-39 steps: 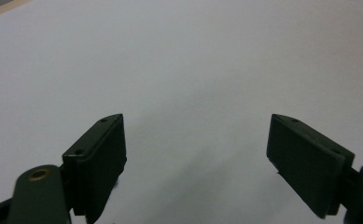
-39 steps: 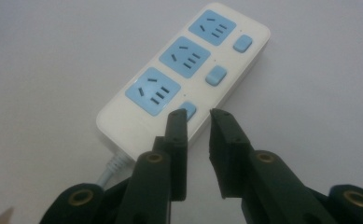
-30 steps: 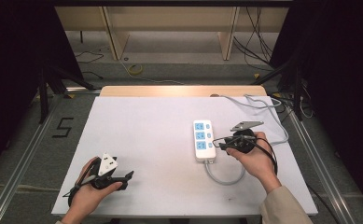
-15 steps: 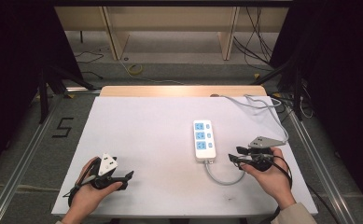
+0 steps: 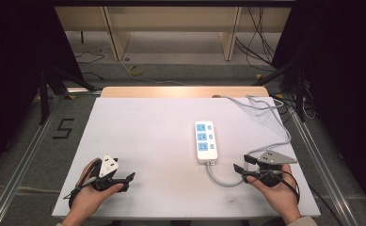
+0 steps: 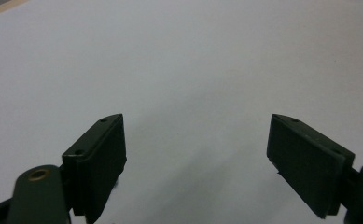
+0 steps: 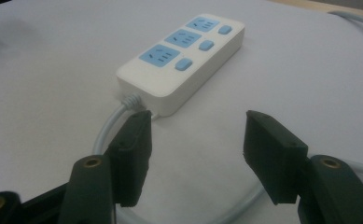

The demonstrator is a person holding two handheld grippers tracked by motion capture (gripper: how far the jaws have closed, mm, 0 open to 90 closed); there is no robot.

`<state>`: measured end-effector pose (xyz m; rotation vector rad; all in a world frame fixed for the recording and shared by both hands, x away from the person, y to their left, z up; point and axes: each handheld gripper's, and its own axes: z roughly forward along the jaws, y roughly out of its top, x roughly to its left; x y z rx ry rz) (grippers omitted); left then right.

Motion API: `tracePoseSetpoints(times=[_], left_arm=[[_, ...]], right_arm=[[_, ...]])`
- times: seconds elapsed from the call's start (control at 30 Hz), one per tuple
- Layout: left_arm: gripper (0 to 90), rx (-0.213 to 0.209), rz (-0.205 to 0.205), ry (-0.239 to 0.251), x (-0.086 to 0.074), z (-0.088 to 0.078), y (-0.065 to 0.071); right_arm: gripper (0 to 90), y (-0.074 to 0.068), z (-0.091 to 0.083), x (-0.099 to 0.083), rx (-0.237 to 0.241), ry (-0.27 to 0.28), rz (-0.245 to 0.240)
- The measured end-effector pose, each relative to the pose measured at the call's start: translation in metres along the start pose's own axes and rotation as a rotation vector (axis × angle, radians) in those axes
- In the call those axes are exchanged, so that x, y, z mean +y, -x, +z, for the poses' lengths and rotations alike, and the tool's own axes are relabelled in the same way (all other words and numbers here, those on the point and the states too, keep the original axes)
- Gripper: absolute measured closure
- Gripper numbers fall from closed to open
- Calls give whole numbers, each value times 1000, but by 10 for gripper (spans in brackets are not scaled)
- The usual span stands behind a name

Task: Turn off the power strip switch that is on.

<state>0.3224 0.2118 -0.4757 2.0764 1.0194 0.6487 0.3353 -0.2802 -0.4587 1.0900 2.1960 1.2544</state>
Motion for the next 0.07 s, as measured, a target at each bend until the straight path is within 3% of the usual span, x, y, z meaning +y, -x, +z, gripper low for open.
tracePoseSetpoints(times=[0.07], left_arm=[[196,-2,-1,0,0,0,0]], right_arm=[[414,0,0,-1,-2,12,-1]])
